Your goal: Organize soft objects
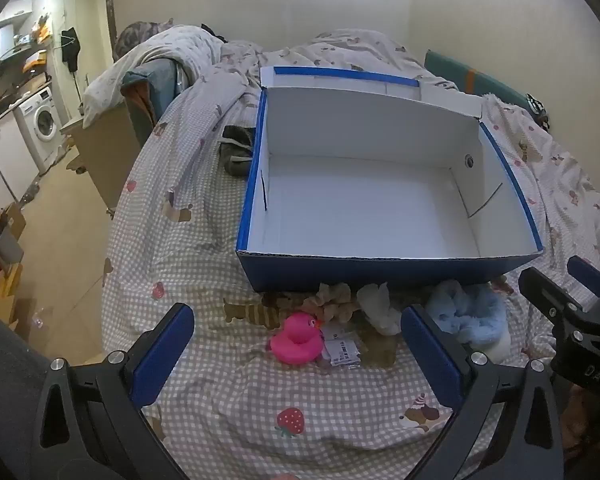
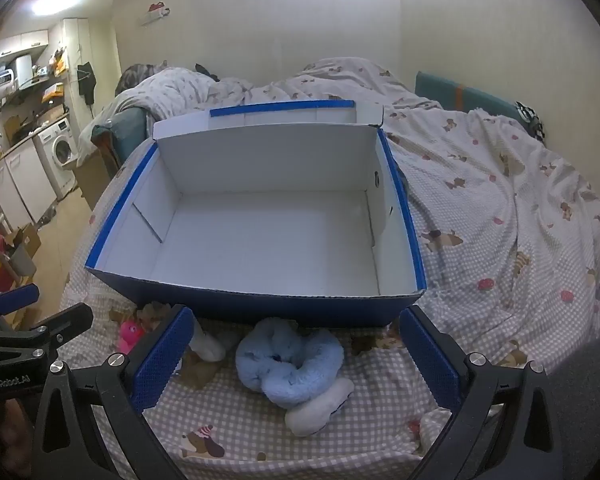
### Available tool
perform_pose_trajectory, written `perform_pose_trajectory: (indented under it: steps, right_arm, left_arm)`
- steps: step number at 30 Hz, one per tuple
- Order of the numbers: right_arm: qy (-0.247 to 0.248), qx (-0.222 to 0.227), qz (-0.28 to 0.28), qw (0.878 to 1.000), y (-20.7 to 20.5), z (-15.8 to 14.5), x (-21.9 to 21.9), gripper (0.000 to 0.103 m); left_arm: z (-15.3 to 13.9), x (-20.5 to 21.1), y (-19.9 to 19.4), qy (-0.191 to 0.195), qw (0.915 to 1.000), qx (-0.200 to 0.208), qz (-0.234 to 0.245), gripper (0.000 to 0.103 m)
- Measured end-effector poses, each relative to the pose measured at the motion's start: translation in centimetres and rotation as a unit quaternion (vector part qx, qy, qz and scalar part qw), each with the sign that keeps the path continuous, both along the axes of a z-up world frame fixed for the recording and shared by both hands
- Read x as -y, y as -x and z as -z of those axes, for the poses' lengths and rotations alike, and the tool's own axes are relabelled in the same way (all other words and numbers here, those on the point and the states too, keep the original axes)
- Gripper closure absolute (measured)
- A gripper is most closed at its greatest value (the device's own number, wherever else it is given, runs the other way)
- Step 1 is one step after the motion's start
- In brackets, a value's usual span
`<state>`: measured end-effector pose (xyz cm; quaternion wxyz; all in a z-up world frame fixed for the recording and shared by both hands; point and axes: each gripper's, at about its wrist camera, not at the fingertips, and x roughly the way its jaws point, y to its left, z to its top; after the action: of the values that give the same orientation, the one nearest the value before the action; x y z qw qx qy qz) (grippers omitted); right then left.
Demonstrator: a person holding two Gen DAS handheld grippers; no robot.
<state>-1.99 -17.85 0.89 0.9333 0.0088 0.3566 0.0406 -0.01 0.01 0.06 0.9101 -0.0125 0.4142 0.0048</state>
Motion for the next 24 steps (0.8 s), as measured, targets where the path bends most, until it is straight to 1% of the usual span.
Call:
perform_pose_trajectory:
  steps: [8, 12, 13, 17, 18, 24]
  right_arm:
    - [0.0, 0.0, -0.002, 1.0, -0.02, 0.03, -0.15, 0.0]
    - [0.001, 0.002, -0.005, 1.0, 0.41, -0.53, -0.25, 0.0]
    - [0.001, 0.002, -0.004, 1.0, -0.03, 0.08, -0.22, 0.0]
    - [0.002, 0.001, -0.004, 1.0, -0.04, 0.07, -0.29, 0.0]
    - [0.002, 0.001, -0.004, 1.0, -0.05, 0.07, -0.28, 0.0]
    - [0.001, 0.0, -0.005, 1.0, -0.11, 0.17, -0.19, 0.0]
  left_arm:
    - [0.52, -0.51, 0.01, 0.001, 1.0, 0.002, -0.003, 0.0]
    - [0.52, -0.54, -0.1, 0.0, 1.0, 0.001, -0.002, 0.0]
    - [0.56, -0.58, -0.11, 0.0, 1.0, 0.001, -0.002, 0.0]
    - [0.77, -0.77, -0.16, 0.002, 1.0, 0.001, -0.001, 0.0]
    - [0.26, -0.64, 0.1, 0.002, 1.0, 0.001, -0.003, 0.0]
    - [-0.05, -0.34, 0.03, 0.001, 1.0, 0.0, -0.004, 0.0]
